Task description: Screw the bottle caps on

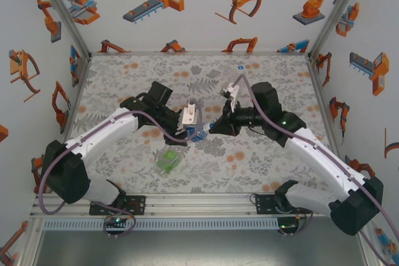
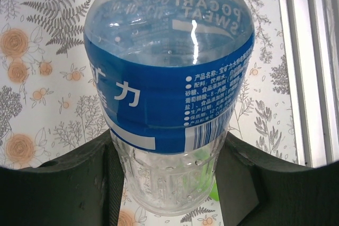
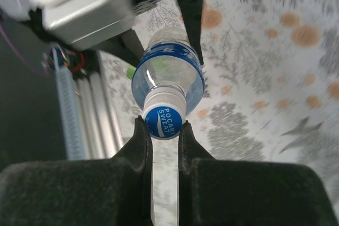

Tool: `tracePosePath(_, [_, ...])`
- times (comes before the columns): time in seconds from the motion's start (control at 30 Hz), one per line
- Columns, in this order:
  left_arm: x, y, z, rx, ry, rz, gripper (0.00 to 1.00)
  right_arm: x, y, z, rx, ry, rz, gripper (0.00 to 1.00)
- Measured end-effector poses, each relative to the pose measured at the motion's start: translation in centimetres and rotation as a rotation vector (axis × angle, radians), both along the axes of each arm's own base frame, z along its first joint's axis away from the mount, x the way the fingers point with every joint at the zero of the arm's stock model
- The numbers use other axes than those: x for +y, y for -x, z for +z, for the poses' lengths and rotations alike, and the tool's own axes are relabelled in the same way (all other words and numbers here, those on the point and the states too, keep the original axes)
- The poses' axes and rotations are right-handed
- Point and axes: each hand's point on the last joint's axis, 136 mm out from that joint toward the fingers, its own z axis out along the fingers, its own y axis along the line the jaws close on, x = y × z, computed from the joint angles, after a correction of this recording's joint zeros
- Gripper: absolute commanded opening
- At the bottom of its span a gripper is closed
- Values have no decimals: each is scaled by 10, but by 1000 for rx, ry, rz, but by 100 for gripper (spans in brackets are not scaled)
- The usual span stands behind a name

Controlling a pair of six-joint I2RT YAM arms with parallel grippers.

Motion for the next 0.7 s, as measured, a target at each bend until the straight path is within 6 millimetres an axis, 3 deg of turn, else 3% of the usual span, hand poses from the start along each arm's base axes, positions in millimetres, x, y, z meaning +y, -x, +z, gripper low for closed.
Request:
tracePosePath(0.27, [5, -10, -7, -21, -43, 53, 0, -13, -24, -32, 601, -106, -439, 0])
tracePosePath(0.37, [6, -13, -8, -33, -51, 66, 0, -17, -28, -39, 728, -156, -538, 8])
tracePosePath(0.57, [9, -19, -11, -46, -74, 94, 0, -13, -36, -46, 815, -155, -588, 21])
tracePosePath(0.7, [8, -21, -9, -53, -59, 94, 0, -10, -38, -37, 753, -95, -555, 40])
